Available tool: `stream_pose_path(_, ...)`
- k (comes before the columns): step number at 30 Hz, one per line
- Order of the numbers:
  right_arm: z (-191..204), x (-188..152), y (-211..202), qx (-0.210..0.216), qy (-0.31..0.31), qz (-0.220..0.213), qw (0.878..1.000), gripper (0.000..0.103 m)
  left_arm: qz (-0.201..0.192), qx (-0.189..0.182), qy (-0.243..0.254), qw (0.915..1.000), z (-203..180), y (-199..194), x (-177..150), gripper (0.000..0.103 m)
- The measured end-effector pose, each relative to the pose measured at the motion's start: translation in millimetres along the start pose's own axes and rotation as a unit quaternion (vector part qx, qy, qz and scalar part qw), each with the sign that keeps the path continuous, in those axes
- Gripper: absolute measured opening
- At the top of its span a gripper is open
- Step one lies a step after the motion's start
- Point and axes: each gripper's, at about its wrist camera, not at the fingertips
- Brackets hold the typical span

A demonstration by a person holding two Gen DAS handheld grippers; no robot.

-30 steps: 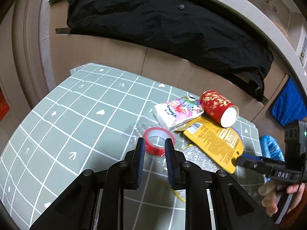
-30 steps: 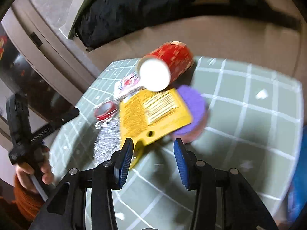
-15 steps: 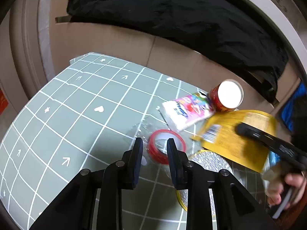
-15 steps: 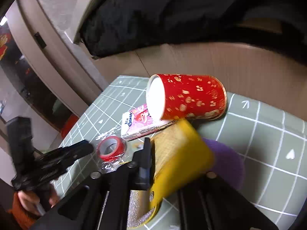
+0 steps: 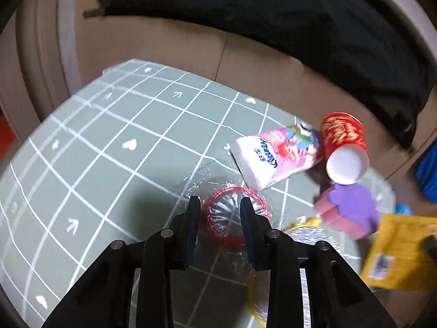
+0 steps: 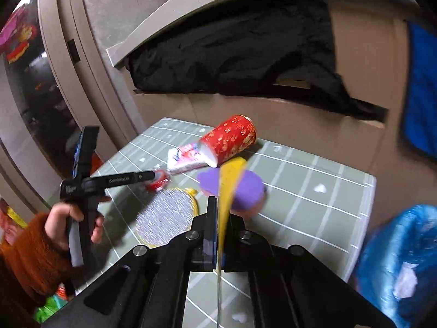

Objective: Collect trash
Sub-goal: 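Grasp the yellow snack packet with the right tool while the left tool grasps the red tape roll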

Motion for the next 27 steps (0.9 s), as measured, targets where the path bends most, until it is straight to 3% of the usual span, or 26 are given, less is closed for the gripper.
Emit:
stream_pose_path(3, 0, -12, -8, -0.001, -0.006, 0.005, 1.0, 0.001, 0.003, 0.012, 0.005, 0.9999, -3, -1, -3, 0.033)
stream_pose_path(7, 11, -24, -4, 0.014, -0.022, 0.022, 0.999, 0.003, 0.041, -0.026, -0.013, 0.9987, -1, -2, -10, 0.033)
stream_pose_path(12, 20, -39, 5, 0.018, -0.038, 0.041, 0.998, 0.003, 0.044, -0.008, 0.0, 0.999, -10, -4, -15, 0.036)
stream_pose_path(18, 20, -56, 9, 0.022, -0.039, 0.06, 0.997, 0.003, 0.113, -0.032, 0.004, 0.9931, -18, -8, -19, 0.036)
stream_pose_path(21, 19, -63, 1, 0.025, -0.039, 0.053, 0.998, 0.008, 0.096, -0.055, 0.021, 0.9936, -21, -25, -27, 0.036)
stream_pose_path(24, 17, -64, -7, 0.023, -0.039, 0.043, 0.998, 0.012, 0.082, -0.033, 0.056, 0.9945, -26, -30, -39, 0.037)
stream_pose_path(27, 16, -61, -10, 0.027, -0.041, 0.038, 0.998, 0.012, 0.079, -0.029, 0.041, 0.9956, -19, -31, -44, 0.039)
Point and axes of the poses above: each gripper's, at about its wrist camera, not at the fingertips, and y roughly the way its jaws point, z to its left, x to its top, and after that the axes turned 13 degrees about -y, right-handed
